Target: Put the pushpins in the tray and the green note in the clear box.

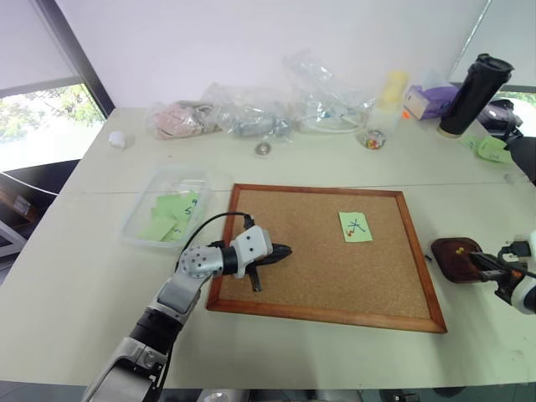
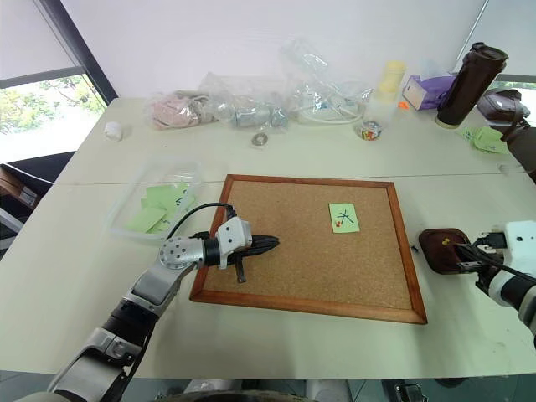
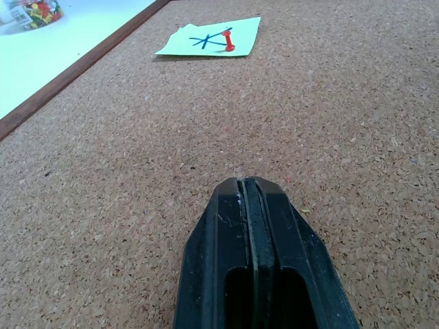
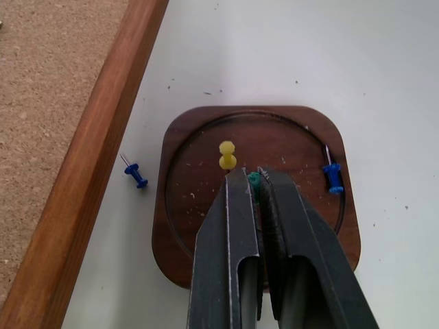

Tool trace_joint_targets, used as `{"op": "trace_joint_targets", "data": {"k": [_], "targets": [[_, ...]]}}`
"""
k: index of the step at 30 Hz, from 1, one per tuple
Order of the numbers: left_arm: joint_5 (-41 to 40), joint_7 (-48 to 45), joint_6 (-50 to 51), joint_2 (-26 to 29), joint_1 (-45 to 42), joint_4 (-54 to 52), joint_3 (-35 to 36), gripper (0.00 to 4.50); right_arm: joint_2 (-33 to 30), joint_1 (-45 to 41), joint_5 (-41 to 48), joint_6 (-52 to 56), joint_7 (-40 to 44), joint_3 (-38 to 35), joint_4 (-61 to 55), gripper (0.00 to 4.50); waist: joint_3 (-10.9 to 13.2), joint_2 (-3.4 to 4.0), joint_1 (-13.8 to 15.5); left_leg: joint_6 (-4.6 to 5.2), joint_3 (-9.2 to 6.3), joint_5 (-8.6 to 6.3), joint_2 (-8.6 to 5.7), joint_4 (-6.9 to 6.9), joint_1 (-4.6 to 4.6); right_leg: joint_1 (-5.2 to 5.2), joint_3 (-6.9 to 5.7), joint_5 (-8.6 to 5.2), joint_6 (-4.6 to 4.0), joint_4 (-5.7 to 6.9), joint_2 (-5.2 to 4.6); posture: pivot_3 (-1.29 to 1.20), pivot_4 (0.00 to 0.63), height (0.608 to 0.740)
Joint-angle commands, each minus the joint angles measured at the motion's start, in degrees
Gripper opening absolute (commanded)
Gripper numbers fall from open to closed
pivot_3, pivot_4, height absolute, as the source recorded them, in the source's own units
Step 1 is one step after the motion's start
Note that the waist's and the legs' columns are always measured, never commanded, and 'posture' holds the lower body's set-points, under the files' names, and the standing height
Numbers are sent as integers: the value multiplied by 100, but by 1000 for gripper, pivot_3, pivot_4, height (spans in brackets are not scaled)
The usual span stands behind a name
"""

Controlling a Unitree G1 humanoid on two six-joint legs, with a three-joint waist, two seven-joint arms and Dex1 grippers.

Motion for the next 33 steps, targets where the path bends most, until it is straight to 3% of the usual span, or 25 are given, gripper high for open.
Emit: {"op": "trace_joint_targets", "data": {"k": [1, 7, 8, 10, 16, 27, 30, 33], "targets": [[87, -25, 52, 14, 114, 81, -105, 0, -15, 25, -28, -129, -16, -43, -65, 95, 0, 0, 0, 0, 0, 0, 0, -1, 1, 0, 0, 0, 0, 0, 0, 0, 150, 740], [86, -23, 67, 11, 113, 60, -110, 0, 44, 59, 10, -152, 4, 61, -105, 95, 0, 0, 0, 0, 0, 0, 0, -1, 1, 1, 0, 0, 0, -1, 0, 0, 150, 740], [84, -23, 69, 11, 111, 63, -108, 0, 57, 55, 47, -145, 17, 62, -118, 347, 0, -1, -1, 0, 0, 0, 0, -1, 1, 1, 0, 0, 0, -1, 0, 0, 150, 740], [85, -18, 71, 9, 103, 71, -103, 0, 42, 55, 62, -151, 28, 71, -136, 1004, 0, 0, 0, 0, 0, 0, 0, -1, 1, 1, 0, 0, 0, -1, 0, 0, 150, 740], [87, -1, 65, 3, 96, 105, -93, 0, -41, 99, -2, -188, 51, 68, -186, 3992, 0, 0, 0, 0, 0, 0, 0, -1, 1, 1, 0, 0, 0, -1, 0, 0, 150, 740], [86, -7, 27, 1, 85, 163, -86, 0, -195, -240, 776, 293, 256, -215, -895, 3992, 1, 1, -2, 0, 0, 0, 0, -2, 1, 1, 0, 0, 0, -3, 0, 0, 150, 740], [90, -7, 8, -4, 68, 188, -86, 0, -363, -666, 1183, 677, 201, -12, -1326, 3992, 2, 2, -8, 0, 0, 0, 1, -2, 2, 2, 0, 0, 0, -3, 1, 0, 150, 740], [102, 14, -7, -10, 60, 205, -82, 0, -340, -1159, 1042, 680, -64, 525, -1366, 3992, 5, -7, 1, 0, -4, 0, 2, -2, 2, 4, -3, 0, 0, -3, 1, 0, 150, 740]]}}
